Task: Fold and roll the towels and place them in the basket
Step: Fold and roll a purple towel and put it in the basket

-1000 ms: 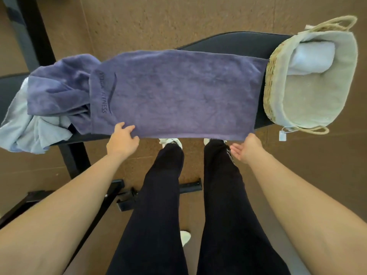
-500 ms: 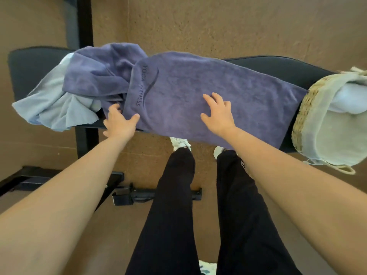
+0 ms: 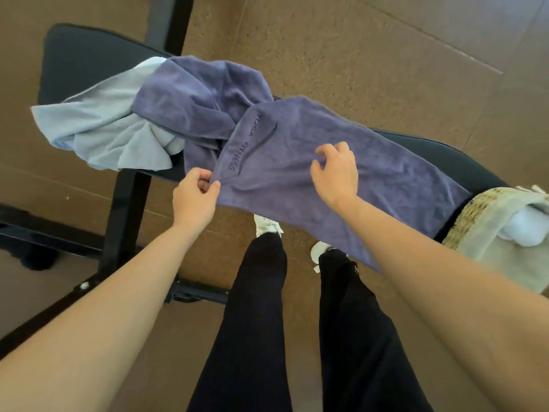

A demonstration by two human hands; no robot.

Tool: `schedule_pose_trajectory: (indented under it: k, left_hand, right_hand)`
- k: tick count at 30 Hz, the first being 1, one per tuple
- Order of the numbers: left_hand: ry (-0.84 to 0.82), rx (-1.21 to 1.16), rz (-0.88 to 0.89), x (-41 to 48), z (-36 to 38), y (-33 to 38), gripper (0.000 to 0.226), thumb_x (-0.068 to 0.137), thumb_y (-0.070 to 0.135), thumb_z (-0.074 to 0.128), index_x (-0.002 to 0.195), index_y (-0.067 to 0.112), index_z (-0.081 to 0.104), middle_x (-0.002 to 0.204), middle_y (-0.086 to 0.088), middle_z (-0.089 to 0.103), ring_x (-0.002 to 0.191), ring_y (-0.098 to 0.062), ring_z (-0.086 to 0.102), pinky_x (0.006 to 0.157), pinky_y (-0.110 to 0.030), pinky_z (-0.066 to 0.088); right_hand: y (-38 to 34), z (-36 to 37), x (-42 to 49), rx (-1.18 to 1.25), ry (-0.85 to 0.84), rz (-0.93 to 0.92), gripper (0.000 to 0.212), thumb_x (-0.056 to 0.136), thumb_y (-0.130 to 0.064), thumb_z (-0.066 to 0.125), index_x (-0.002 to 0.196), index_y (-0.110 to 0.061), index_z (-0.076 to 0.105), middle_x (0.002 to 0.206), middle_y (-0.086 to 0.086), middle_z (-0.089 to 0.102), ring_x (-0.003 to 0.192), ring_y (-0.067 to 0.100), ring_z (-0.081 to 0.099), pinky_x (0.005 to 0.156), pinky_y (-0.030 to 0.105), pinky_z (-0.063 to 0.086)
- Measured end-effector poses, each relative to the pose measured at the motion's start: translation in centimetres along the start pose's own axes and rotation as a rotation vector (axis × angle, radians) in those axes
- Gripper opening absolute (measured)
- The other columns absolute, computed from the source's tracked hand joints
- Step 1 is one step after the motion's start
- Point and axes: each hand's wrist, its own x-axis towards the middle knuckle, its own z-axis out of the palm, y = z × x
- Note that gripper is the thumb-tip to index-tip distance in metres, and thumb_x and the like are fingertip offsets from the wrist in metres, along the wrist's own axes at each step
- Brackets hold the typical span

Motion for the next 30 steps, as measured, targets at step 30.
schedule_pose_trajectory:
  k: [30]
  left_hand:
    - [-0.395,-0.124,0.212,-3.8,2.4,4.2,0.026,0.084,0.007,0.077,0.081,0.024,0.058,0.073,0.006,0.059,0.067,-0.010,0.053,0.069,-0.027,0.047]
  right_hand:
    - [-3.4,-11.6,8.8,-0.035,0.005,-0.081,0.031,0.075,-0.012,0.054,0.094,-0.019,0.077,0.092,0.002,0.075,0.093,0.024,0.068,0.087,0.032,0.053]
